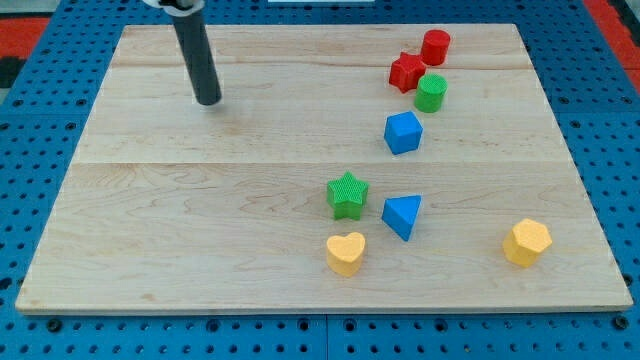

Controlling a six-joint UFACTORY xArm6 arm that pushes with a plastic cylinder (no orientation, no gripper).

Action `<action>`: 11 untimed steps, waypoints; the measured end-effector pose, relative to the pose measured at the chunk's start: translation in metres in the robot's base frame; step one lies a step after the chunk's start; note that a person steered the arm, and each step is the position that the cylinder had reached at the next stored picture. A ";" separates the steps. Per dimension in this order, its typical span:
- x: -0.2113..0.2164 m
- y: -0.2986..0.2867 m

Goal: Move your arms towards the green star

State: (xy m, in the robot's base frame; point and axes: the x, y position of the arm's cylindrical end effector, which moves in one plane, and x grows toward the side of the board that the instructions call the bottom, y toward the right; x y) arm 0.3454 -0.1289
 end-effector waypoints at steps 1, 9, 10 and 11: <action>0.020 0.041; 0.124 0.101; 0.124 0.099; 0.122 0.099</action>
State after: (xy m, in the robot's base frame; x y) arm 0.4671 -0.0295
